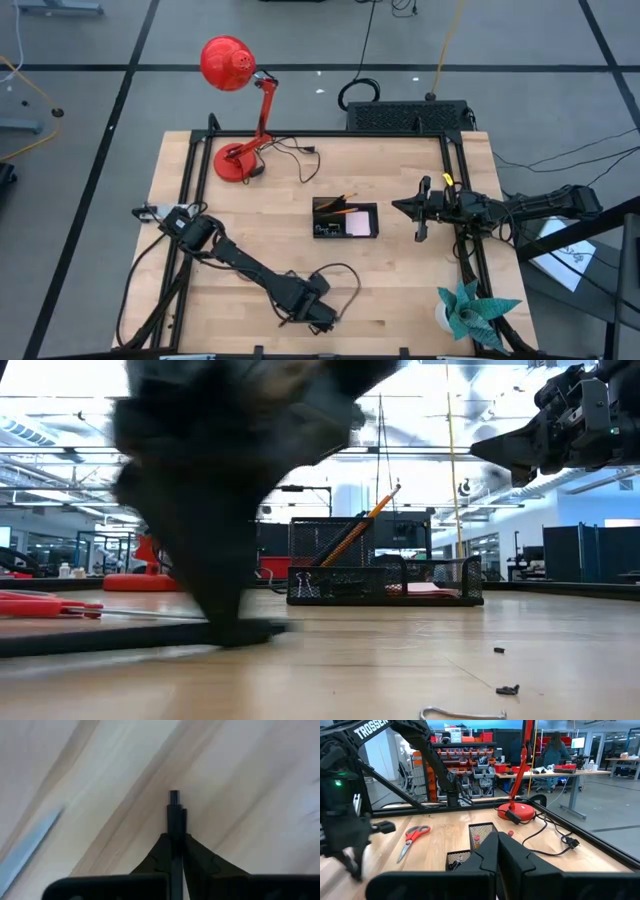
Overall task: Pick and place office supplies into organizer
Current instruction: Put the black pen into the black desk organizer
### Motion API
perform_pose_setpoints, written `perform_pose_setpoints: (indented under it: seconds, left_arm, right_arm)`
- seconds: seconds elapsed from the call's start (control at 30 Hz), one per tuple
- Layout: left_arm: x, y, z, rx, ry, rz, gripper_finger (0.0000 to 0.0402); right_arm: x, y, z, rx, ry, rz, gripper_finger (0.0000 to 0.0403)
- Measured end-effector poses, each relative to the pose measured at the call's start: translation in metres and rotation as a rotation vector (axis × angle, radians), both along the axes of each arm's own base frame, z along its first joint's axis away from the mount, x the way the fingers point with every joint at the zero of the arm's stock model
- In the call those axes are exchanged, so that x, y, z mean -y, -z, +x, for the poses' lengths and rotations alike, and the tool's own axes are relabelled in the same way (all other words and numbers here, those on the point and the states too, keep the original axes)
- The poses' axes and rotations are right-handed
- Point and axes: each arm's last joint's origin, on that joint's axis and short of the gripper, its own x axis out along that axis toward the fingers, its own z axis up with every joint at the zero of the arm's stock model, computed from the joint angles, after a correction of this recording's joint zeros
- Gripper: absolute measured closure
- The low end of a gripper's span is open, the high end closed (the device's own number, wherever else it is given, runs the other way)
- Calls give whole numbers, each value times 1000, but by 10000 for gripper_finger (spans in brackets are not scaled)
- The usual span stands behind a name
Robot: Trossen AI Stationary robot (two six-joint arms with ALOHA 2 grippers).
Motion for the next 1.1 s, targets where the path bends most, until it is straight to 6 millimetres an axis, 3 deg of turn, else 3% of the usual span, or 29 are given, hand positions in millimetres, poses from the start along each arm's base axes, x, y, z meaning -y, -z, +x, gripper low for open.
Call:
perform_pose_setpoints:
  seconds: [0.17,0.37,0.63,0.83,0.97,1.1]
  left_arm:
    - [-1,-17,9,200,137,149,368]
    - [-6,-63,17,451,260,368,362]
    - [-28,-127,17,592,356,838,360]
    - [-60,-172,25,703,486,885,360]
    - [-85,-173,28,759,610,835,360]
    - [-121,-172,22,873,625,798,360]
  right_arm:
    - [0,0,0,-1,0,0,399]
    - [0,0,0,0,0,6,399]
    - [0,0,0,-2,0,7,399]
    - [0,2,0,-16,0,6,399]
    - [0,2,0,-18,0,6,399]
    - [0,3,0,-27,0,5,399]
